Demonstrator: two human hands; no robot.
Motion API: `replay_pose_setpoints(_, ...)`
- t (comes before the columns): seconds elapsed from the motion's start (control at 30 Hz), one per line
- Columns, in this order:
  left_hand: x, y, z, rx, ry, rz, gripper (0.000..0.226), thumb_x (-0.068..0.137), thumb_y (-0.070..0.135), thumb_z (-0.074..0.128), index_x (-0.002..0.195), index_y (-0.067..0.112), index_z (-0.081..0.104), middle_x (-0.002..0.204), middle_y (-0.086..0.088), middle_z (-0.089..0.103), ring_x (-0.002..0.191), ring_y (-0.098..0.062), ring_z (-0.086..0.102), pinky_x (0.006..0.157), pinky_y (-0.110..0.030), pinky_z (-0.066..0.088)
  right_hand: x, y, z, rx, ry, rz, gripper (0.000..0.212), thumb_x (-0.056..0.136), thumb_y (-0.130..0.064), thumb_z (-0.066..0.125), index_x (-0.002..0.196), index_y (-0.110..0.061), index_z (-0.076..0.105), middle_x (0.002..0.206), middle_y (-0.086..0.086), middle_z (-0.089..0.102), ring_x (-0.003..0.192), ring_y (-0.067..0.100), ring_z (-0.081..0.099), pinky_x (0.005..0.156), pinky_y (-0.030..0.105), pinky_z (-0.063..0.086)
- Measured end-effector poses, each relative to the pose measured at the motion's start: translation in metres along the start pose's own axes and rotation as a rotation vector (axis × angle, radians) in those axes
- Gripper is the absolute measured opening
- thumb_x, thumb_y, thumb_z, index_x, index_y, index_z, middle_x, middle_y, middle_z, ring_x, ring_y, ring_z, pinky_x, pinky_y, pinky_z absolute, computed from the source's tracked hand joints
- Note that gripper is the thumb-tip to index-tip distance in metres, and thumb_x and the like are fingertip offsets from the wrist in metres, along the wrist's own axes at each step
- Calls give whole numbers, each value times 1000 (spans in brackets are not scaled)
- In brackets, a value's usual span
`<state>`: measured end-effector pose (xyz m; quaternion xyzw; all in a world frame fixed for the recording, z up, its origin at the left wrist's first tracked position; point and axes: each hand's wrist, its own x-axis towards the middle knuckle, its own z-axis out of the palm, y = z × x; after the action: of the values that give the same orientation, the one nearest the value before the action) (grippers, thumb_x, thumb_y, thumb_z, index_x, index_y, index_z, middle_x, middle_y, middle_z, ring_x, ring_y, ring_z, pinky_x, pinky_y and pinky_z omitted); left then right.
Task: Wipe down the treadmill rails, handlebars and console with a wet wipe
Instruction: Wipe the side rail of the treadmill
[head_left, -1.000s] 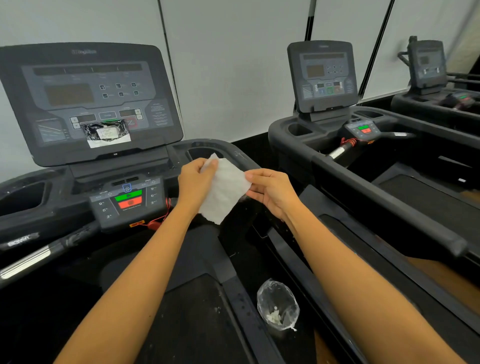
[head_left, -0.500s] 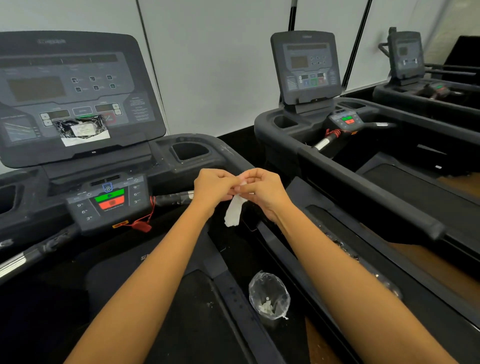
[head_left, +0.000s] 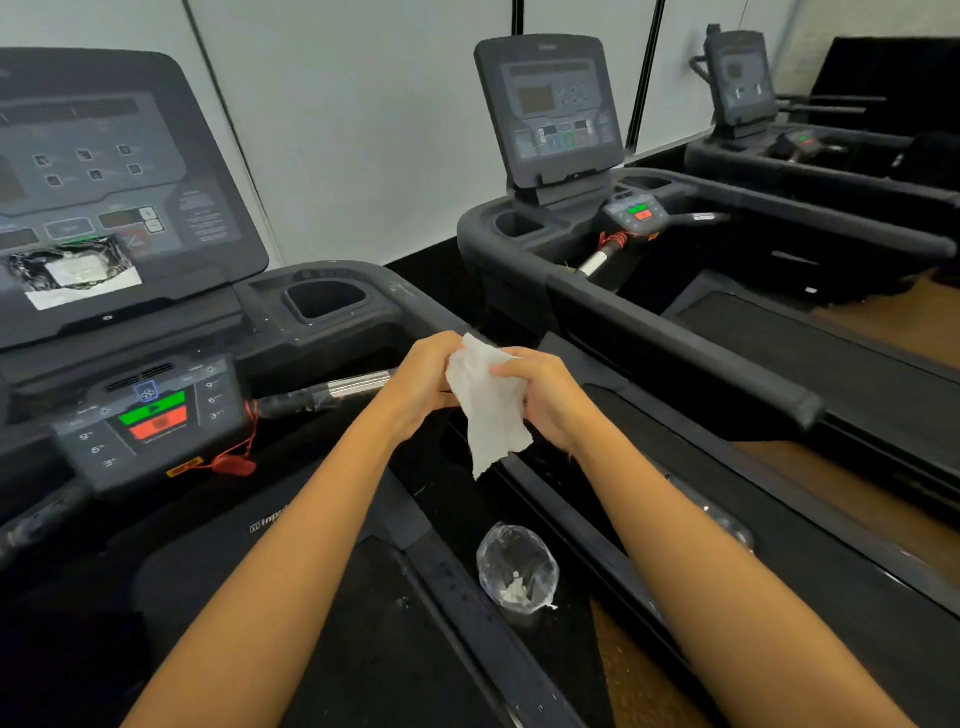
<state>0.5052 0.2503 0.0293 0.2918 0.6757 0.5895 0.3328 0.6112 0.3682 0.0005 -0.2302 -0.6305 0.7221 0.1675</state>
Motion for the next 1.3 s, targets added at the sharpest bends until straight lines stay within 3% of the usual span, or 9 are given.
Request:
replay_pose_setpoints(0.17,4,-25,31,-44,-188,-81,53,87,54,58,128,23,57,120,-3,67,111,-21,64,95,-44,51,-27,13,-28,-109,234,-100,21,82,-23,67,100,-13,68,102,7,71,98,28,67,85,48,56)
replay_pose_setpoints(0.3,3,-42,67,9,-258,-6,31,92,23,62,122,16,62,111,-4,71,104,-20,67,87,-43,56,-60,23,-61,-266,451,-142,11,85,-17,63,96,-18,66,97,0,69,92,20,65,77,38,56)
replay_pose_setpoints(0.47,16,-56,130,256,-280,97,23,87,23,67,108,13,64,101,-4,69,96,-20,67,81,-41,58,-89,41,-97,-438,744,-48,23,83,-12,50,102,-22,59,101,2,63,90,21,59,63,30,48)
replay_pose_setpoints(0.6,30,-87,164,724,-165,271,35,84,21,67,118,18,60,117,-2,55,108,-19,51,86,-25,43,-98,73,-112,-967,761,262,64,88,-18,52,147,-15,27,140,13,40,121,34,41,91,42,44)
replay_pose_setpoints(0.7,37,-101,164,769,-130,399,36,90,22,60,126,20,56,130,1,49,122,-19,39,99,-31,40,-97,94,-100,-1241,870,85,68,92,-26,54,150,-8,24,151,19,31,137,37,31,107,45,35)
replay_pose_setpoints(0.77,46,-105,159,838,-73,490,32,94,22,54,125,20,58,131,3,52,125,-18,40,103,-36,38,-85,109,-87,-1365,800,-61,63,94,-34,51,146,-5,34,148,19,38,138,35,35,109,46,35)
replay_pose_setpoints(0.87,62,-105,152,911,-44,540,34,98,25,47,129,18,58,134,1,55,128,-16,43,108,-34,32,-69,126,-76,-1476,647,-28,64,94,-46,48,141,-3,42,141,15,48,132,31,44,106,45,37)
replay_pose_setpoints(1.07,82,-113,152,1173,-285,537,45,103,37,30,143,21,44,151,3,40,145,-17,22,119,-48,4,-99,118,-118,-1495,804,215,50,96,-57,30,91,-15,56,85,2,61,80,25,59,72,37,42)
replay_pose_setpoints(1.3,87,-118,146,1162,-317,568,45,104,35,26,144,20,41,151,2,39,145,-17,22,118,-47,3,-99,120,-116,-1395,984,359,45,98,-44,34,80,-11,59,78,8,62,71,32,59,67,39,42)
